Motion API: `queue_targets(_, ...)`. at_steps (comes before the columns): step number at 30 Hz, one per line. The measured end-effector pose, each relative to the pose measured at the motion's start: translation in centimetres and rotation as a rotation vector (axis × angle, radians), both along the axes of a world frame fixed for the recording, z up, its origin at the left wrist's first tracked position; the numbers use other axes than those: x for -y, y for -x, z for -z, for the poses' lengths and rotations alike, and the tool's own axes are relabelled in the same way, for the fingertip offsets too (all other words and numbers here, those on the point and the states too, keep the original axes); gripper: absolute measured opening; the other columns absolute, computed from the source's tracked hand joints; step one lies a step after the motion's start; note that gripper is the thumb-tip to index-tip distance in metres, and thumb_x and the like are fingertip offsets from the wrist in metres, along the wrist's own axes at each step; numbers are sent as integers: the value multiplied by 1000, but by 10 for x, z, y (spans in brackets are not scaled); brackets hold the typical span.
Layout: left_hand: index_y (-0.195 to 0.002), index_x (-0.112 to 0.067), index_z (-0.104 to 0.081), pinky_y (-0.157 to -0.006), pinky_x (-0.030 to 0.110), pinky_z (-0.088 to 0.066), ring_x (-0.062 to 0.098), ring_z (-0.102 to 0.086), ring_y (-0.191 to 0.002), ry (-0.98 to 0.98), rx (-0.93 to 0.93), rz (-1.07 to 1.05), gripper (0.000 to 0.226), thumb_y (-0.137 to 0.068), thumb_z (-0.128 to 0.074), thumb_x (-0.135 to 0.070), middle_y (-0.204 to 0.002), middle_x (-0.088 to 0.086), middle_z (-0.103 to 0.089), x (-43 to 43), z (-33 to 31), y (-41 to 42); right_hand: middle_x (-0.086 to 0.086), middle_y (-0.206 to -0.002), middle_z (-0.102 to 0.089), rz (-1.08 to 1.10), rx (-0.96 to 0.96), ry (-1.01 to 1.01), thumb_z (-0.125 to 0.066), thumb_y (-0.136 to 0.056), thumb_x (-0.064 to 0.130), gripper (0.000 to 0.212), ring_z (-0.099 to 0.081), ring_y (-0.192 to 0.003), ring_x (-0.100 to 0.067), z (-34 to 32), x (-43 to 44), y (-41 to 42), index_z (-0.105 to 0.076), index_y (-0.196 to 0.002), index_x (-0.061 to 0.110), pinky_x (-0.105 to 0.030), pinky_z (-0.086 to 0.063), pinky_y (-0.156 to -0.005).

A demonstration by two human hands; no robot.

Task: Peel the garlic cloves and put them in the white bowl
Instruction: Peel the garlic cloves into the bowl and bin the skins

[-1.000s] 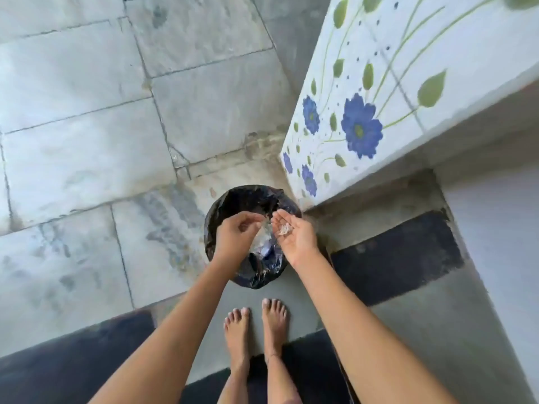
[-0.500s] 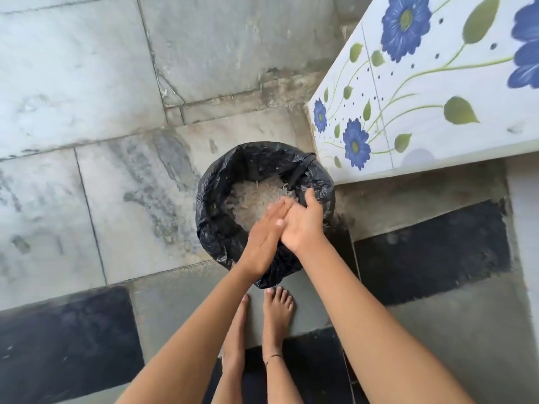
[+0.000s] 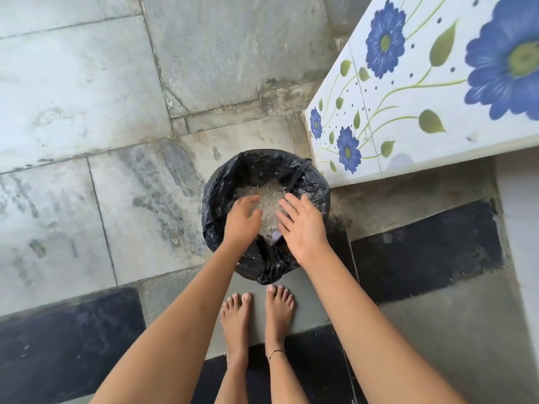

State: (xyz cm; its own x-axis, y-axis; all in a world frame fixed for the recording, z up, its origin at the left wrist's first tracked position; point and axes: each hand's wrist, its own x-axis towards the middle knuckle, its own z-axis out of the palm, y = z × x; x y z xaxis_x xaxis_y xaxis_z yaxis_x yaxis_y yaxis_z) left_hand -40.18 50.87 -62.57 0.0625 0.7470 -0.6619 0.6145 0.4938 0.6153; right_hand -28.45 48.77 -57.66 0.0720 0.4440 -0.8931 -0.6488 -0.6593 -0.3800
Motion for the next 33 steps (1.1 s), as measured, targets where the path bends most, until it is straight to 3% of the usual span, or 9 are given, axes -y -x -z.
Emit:
queue_targets(4, -123, -17, -58, -87, 25, -39, 16, -52, -110, -94, -13, 12, 31, -93, -52, -16, -126, 4, -56, 3, -77, 11, -3, -136, -52, -275, 455, 25, -42, -99, 19, 35, -49, -119, -15, -52, 9, -2, -50, -133, 12, -26, -34, -99)
queue_targets(6, -124, -17, -57, -87, 25, -39, 15, -53, -110, -134, -33, 25, 32, -93, -55, -17, -124, 5, -58, 8, -128, 17, -3, -132, -55, -427, 656, -31, -42, -98, 19, 33, -49, -110, -10, -89, 18, -3, -54, -128, 12, -22, -35, -93)
queue_targets(10, -125, -16, -57, -80, 22, -38, 10, -51, -95, -245, -76, 129, 33, -91, -57, -17, -122, 4, -60, 20, -267, 31, -6, -134, -54, -692, 918, -104, -43, -98, 25, 35, -50, -120, -22, -201, 42, -5, -50, -131, 13, -31, -37, -97)
queue_targets(13, -126, -16, -57, -82, 23, -38, 18, -56, -106, -359, -76, 213, 36, -90, -59, -21, -126, 4, -58, 35, -360, 40, -6, -137, -51, -755, 1079, -194, -45, -98, 25, 39, -48, -124, -24, -291, 69, 0, -48, -134, 11, -34, -37, -101)
queue_targets(18, -122, -16, -60, -92, 27, -39, 21, -56, -113, -607, 28, 338, 34, -89, -63, -21, -126, 4, -60, 70, -488, 55, -6, -128, -57, -525, 1201, -368, -49, -96, 21, 34, -50, -121, -24, -422, 141, 13, -54, -127, 10, -35, -39, -100)
queue_targets(24, -117, -17, -63, -87, 23, -39, 20, -59, -107, -808, 244, 618, 31, -86, -66, -21, -119, 2, -64, 138, -576, 35, -2, -135, -54, -141, 1364, -405, -50, -97, 20, 37, -46, -126, -15, -524, 256, 20, -51, -132, 10, -13, -30, -95)
queue_targets(29, -119, -16, -62, -90, 28, -42, 22, -59, -107, -887, 375, 916, 32, -87, -64, -20, -121, 3, -62, 200, -616, -35, -7, -127, -60, 187, 1533, -241, -55, -94, 14, 32, -54, -119, -22, -558, 355, -10, -56, -125, 6, -24, -37, -97)
queue_targets(33, -116, -18, -64, -81, 26, -44, 21, -63, -99, -902, 494, 1073, 29, -87, -66, -22, -120, 0, -63, 256, -636, -95, -7, -125, -61, 356, 1591, -64, -57, -93, 16, 33, -56, -117, -23, -564, 430, -42, -57, -124, 7, -33, -42, -98)
